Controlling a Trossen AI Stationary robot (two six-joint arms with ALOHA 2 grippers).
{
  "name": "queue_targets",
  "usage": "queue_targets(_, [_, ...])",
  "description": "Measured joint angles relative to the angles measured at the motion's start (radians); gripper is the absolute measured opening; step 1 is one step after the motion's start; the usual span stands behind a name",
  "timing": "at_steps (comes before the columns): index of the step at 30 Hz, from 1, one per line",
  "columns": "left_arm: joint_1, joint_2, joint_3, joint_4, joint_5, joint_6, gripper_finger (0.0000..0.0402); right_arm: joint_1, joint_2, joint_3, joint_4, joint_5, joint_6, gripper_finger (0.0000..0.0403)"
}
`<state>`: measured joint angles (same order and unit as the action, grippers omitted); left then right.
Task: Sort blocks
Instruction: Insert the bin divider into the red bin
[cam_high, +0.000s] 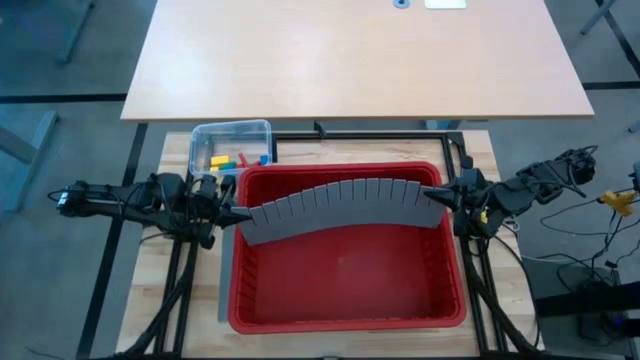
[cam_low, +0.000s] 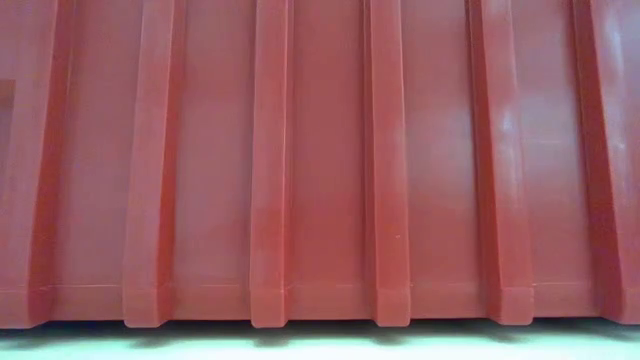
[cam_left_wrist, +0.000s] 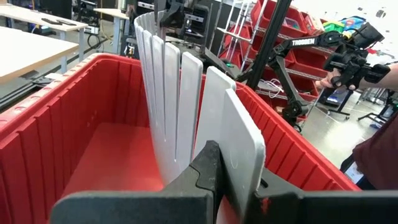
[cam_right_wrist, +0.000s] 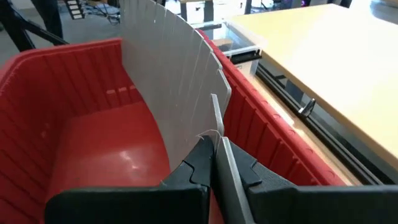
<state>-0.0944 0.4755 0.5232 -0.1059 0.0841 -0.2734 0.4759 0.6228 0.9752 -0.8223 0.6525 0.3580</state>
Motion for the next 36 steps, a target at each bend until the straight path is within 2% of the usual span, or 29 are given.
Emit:
queue_targets(20, [0.000, 0.006, 0.000, 0.002, -0.019, 0.048, 0.0000, 0.000, -0.001, 0.001, -0.018, -0.003, -0.001, 0.0000])
queue_targets(31, [0.000, 0.100, 0.000, 0.093, -0.006, 0.079, 0.0000, 0.000, -0.001, 0.001, -0.025, 0.001, -0.001, 0.0000])
queue_targets(36, [0.000, 0.104, 0.000, 0.098, 0.002, 0.102, 0.0000, 0.000, -0.001, 0.001, -0.024, 0.002, 0.000, 0.0000])
